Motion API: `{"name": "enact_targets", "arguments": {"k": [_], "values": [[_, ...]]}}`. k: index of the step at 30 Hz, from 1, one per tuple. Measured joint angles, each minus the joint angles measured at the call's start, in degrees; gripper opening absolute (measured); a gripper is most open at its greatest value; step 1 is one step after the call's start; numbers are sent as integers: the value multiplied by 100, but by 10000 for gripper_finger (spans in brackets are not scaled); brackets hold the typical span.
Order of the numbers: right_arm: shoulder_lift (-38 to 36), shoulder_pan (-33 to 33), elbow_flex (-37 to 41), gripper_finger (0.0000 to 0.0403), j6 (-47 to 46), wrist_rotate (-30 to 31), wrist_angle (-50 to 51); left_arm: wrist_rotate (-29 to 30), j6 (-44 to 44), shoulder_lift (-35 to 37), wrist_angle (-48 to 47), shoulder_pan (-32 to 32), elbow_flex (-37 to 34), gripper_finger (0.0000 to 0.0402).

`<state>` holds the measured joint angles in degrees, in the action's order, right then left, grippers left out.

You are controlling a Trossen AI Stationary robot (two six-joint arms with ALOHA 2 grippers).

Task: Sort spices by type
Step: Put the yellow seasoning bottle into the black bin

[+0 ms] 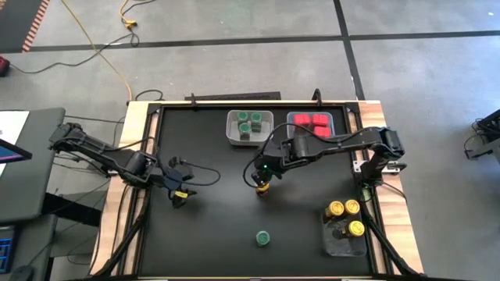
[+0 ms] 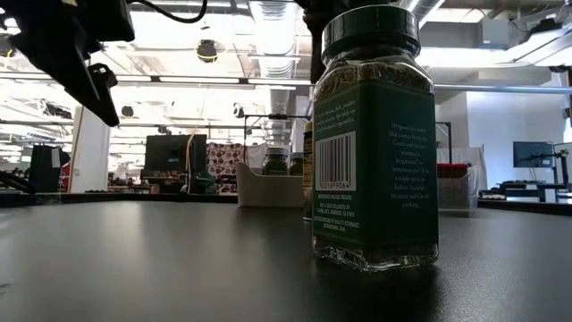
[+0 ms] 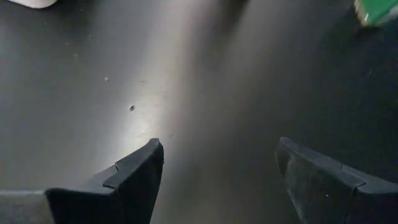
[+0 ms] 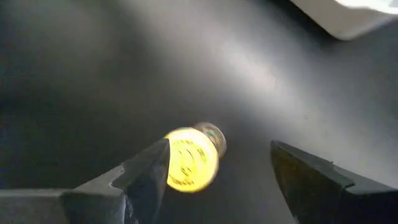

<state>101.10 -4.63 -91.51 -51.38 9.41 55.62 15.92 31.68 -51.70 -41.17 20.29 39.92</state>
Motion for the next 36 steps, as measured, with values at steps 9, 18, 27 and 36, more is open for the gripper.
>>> {"name": "enact_targets", "arguments": {"k": [9, 18, 27, 36], "values": [[-178, -475, 8, 302, -1264, 99, 1883, 2, -677, 2, -16, 0, 0, 297], [-632, -1808, 1, 302, -4743, 604, 2414, -66, -439, 2, -145, 0, 0, 297], [234, -2032, 1, 302, -7267, 729, 805, -63, -538, 2, -156, 0, 0, 297], [813, -1387, -425, 302, -7261, 922, -10, -61, -592, 2, -166, -1, 0, 297]]}}
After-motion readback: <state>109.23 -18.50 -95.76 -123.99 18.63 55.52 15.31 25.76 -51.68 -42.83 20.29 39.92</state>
